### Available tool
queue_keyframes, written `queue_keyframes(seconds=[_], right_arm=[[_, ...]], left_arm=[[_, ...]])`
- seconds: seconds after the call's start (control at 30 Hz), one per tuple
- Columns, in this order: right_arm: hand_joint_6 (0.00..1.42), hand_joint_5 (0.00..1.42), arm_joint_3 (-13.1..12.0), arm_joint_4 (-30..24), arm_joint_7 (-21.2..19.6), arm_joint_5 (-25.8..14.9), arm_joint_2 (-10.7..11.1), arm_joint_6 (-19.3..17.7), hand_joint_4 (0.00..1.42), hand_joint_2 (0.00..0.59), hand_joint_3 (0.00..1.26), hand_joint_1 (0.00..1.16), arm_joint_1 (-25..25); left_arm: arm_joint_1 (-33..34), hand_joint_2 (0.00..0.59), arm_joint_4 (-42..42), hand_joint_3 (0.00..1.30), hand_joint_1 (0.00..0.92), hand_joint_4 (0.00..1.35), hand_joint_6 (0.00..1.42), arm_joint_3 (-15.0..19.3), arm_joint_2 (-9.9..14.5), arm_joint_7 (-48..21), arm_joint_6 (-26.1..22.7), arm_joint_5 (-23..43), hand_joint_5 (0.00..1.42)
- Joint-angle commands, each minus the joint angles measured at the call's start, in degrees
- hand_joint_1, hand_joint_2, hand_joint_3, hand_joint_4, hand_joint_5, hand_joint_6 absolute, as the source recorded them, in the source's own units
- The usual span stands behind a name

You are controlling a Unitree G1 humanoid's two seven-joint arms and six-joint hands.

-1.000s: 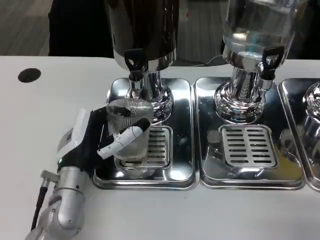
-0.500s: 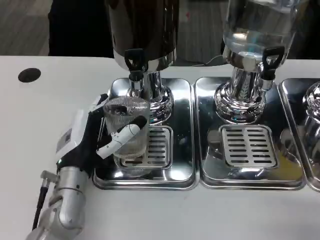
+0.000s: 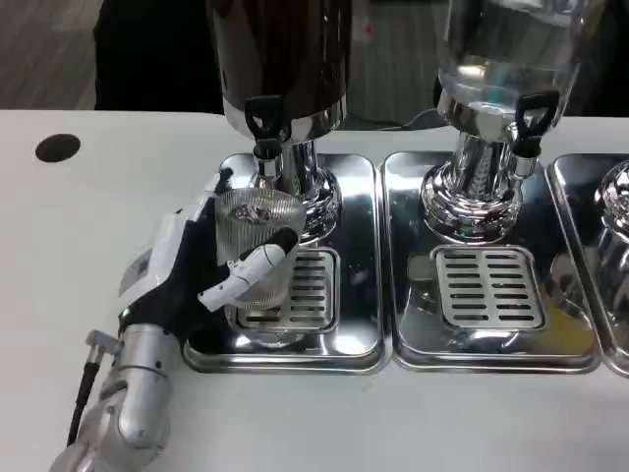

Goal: Grasp the cup under the faucet to collect the drink, then remove the cup.

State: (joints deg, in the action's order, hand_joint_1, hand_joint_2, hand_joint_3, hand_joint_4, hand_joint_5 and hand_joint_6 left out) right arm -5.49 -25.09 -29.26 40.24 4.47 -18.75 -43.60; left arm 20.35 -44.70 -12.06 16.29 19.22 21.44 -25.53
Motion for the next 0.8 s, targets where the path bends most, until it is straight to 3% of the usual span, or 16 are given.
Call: queue_keyframes(seconds=[0.03,0.43,0.8], right_arm=[[0.18,0.27,-0.58,0.49,-0.60,-0.82,-0.36,-1.07,0.36,0.510,0.38,0.67,-0.05],[0.18,0.27,-1.04,0.97,-0.89,-1.21,-0.56,-2.09,0.37,0.516,0.39,0.68,0.07],[0.18,0.28,-1.33,0.99,-0.95,-1.36,-0.87,-2.94,0.37,0.517,0.39,0.69,-0.09]], left_arm=[[0.03,0.092,0.68,0.00,0.191,0.00,0.00,-0.62,1.12,-1.00,0.27,-0.79,0.07],[-0.29,0.073,1.01,0.00,0.209,0.00,0.00,-1.15,1.56,-1.28,0.66,-0.78,0.05],[0.23,0.006,1.00,0.00,0.201,0.00,0.00,-2.80,2.51,-6.90,1.50,-0.27,0.00]])
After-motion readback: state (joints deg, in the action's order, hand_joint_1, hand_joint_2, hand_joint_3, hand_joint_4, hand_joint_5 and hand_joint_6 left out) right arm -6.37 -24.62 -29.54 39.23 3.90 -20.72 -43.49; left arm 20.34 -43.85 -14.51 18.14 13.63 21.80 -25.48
